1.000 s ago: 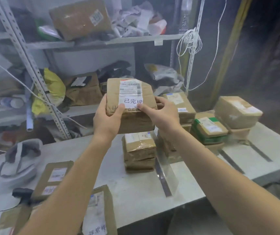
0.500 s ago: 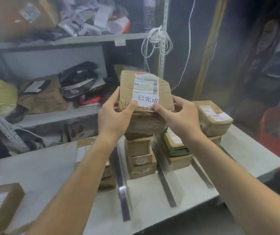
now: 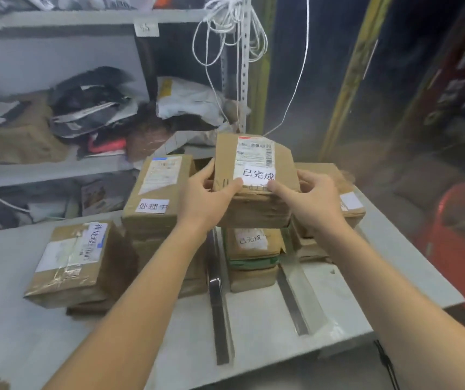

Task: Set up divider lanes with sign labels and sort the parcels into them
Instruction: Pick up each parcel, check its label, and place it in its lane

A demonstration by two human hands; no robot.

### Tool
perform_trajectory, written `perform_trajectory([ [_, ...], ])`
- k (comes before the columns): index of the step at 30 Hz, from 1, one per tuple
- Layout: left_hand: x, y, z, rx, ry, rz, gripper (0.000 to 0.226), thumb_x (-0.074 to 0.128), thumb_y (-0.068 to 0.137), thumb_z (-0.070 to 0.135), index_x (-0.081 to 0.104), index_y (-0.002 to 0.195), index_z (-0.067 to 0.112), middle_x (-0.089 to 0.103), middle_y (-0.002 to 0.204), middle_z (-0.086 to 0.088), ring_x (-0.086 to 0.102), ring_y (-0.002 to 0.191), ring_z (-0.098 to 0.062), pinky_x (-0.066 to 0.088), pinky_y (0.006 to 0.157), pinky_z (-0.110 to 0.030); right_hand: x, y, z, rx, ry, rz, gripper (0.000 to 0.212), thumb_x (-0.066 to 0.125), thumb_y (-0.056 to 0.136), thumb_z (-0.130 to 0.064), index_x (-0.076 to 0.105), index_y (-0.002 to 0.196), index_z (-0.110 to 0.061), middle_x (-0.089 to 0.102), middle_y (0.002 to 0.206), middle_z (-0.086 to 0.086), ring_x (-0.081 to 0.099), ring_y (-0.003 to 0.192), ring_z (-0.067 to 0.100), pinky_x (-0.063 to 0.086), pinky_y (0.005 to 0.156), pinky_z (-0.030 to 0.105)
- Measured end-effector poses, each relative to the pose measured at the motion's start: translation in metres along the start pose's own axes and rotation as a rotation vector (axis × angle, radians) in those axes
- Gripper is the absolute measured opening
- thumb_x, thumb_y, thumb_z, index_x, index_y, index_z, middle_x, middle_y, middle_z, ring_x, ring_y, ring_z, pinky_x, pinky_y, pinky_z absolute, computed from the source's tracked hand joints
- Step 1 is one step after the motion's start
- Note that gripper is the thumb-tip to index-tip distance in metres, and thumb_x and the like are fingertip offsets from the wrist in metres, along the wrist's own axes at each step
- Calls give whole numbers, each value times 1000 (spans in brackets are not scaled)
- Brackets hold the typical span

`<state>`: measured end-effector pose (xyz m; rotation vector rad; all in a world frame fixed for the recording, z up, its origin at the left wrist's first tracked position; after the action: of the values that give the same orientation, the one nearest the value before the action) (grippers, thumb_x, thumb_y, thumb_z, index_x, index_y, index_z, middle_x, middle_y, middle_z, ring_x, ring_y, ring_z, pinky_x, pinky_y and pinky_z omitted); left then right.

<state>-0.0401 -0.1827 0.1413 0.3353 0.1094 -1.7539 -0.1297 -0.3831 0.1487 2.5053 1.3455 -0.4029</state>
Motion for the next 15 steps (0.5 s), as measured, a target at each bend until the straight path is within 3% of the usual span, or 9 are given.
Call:
perform_trajectory([
  [4, 31, -4, -18, -102, -9, 89, 53, 76, 83, 36, 58, 133, 39, 67, 95, 29, 61, 88, 17, 52, 84, -19, -3, 27, 39, 31, -15, -128, 73, 75, 59, -65, 68, 123, -32, 75, 101, -15, 70, 96, 8, 59, 85, 42],
  [8, 52, -7, -33, -189, -37, 125, 53, 76, 84, 33, 59, 134, 35, 71, 105, 21, 66, 100, 2, 54, 95, -31, -4, 43, 58, 38, -42, -243, 70, 76, 65, -59, 67, 126, -28, 74, 105, -13, 69, 99, 10, 58, 86, 38],
  [12, 53, -9, -48, -214, -1, 143, 59, 77, 82, 33, 55, 136, 40, 70, 114, 18, 66, 104, -2, 54, 97, -35, 3, 48, 64, 0, -80, -314, 53, 75, 82, -44, 64, 130, -25, 72, 113, -9, 66, 100, 9, 49, 67, 19],
  [15, 51, -10, -58, -233, 0, 152, 63, 79, 82, 28, 54, 139, 34, 71, 114, 16, 67, 103, -1, 54, 97, -35, 12, 48, 75, -2, -108, -342, 57, 74, 81, -47, 63, 132, -24, 72, 115, -7, 67, 99, 10, 58, 77, 29],
])
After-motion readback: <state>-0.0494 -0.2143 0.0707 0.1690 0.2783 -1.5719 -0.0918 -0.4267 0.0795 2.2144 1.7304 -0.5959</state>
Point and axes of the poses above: each hand's wrist, its own y-axis towards the middle knuckle, its own x-axis out of the palm, z = x × y, the point moved 7 cm from there along y, towards the middle knuckle
